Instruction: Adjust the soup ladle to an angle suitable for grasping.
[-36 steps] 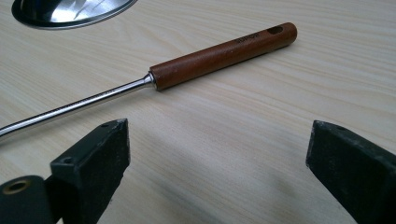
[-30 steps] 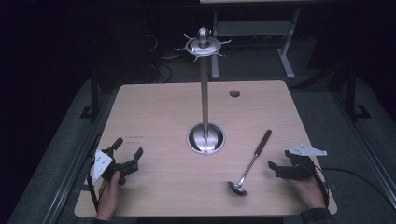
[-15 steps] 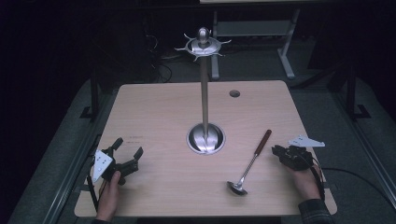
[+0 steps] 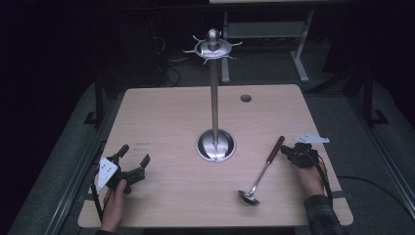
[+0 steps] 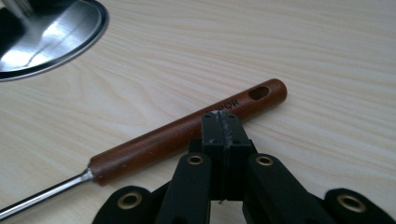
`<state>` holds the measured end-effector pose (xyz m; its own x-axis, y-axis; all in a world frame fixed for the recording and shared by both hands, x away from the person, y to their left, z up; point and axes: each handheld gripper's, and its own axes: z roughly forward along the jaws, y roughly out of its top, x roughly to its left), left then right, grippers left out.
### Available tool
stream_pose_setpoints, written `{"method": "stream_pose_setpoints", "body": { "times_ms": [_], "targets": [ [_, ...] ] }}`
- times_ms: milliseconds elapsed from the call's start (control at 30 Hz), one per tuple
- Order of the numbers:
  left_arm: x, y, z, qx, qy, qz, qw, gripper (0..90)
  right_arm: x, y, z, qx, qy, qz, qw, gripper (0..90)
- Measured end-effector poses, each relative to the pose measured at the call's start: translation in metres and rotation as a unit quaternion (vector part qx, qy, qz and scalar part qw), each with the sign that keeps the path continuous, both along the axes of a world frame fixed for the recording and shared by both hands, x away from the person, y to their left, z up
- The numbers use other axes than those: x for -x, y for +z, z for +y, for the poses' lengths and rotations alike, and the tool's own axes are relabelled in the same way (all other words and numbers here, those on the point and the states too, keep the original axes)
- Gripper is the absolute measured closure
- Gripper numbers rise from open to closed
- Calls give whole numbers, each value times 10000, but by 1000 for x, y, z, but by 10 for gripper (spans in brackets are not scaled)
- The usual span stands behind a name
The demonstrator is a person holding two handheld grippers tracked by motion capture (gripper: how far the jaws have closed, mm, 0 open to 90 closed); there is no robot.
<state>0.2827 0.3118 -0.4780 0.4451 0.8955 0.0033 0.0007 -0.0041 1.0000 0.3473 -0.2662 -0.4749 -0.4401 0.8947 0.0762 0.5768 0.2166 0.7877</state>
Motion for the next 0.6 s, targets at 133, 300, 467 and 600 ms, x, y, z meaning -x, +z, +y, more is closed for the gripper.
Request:
{"method": "stream_pose_setpoints", "body": {
  "times_ms": [133, 300, 467, 600],
  "targets": [
    [0, 0, 0, -35, -10, 14, 10000, 106, -4, -3, 1, 100, -12, 119, 9999, 895],
    [0, 0, 1, -69, -15, 4, 10000, 106, -7, -4, 6, 120, 80, 159, 9998, 895],
    [0, 0, 1, -76, -14, 7, 10000, 106, -6, -4, 12, 86, 194, 192, 9996, 895],
    [0, 0, 1, -76, -14, 7, 10000, 106, -7, -4, 16, 50, 287, 183, 9994, 895]
  ]
}}
